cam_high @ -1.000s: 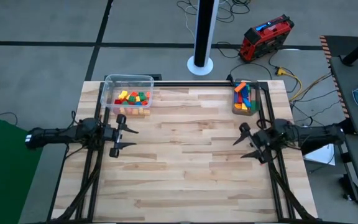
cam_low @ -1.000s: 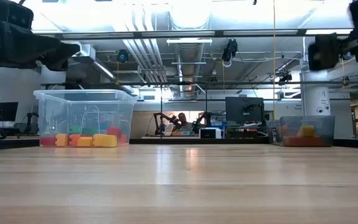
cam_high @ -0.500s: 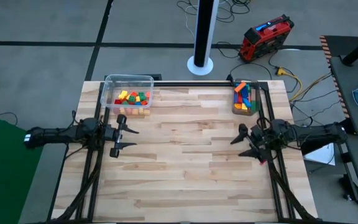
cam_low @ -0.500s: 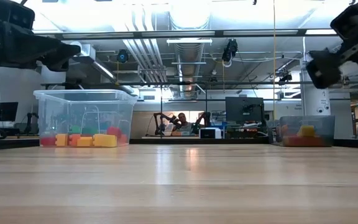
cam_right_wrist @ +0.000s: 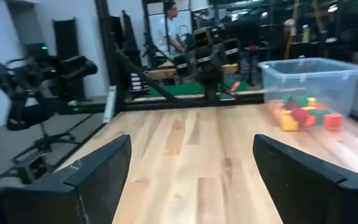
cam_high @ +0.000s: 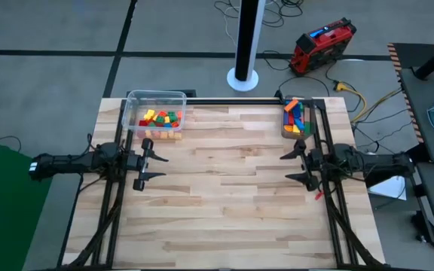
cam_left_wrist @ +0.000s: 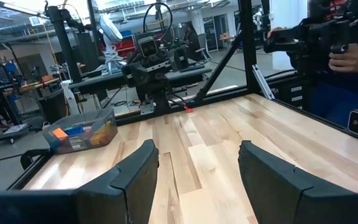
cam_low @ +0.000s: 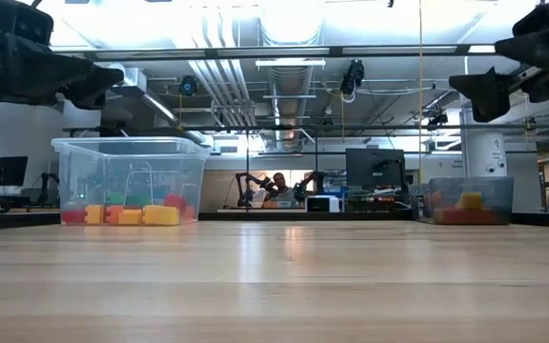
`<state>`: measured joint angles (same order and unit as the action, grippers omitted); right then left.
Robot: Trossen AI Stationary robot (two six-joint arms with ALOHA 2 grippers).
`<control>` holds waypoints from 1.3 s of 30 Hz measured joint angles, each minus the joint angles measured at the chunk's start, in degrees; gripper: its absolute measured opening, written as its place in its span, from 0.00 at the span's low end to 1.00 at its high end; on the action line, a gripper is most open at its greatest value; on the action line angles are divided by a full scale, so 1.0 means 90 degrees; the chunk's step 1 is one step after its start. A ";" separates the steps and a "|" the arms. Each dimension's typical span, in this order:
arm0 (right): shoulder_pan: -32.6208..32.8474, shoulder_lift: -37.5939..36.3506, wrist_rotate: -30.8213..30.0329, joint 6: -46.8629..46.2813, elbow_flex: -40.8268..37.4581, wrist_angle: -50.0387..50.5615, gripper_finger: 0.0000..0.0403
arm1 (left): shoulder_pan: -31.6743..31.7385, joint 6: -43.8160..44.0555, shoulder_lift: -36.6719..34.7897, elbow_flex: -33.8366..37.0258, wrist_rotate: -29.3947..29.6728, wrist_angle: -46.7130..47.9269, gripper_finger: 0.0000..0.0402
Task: Sort blocks by size
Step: Return to Home Position
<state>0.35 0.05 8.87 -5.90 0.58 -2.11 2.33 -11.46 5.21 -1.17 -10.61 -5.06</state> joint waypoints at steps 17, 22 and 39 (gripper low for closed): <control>-0.0135 0.0000 0.1114 0.0499 0.0000 -0.0107 0.74 | 0.0000 0.0000 0.0000 -0.0007 0.0000 0.0001 0.50; -0.0106 0.0000 0.1113 0.0621 0.0000 -0.0104 0.72 | 0.0000 0.0000 0.0000 -0.0007 0.0000 0.0002 0.50; 0.0101 0.0092 0.0968 0.0140 0.0000 -0.0129 0.78 | 0.0000 0.0000 0.0000 -0.0010 0.0000 0.0000 0.50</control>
<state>1.26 0.89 17.58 -4.63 0.58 -3.27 2.33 -11.46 5.21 -1.26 -10.61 -5.06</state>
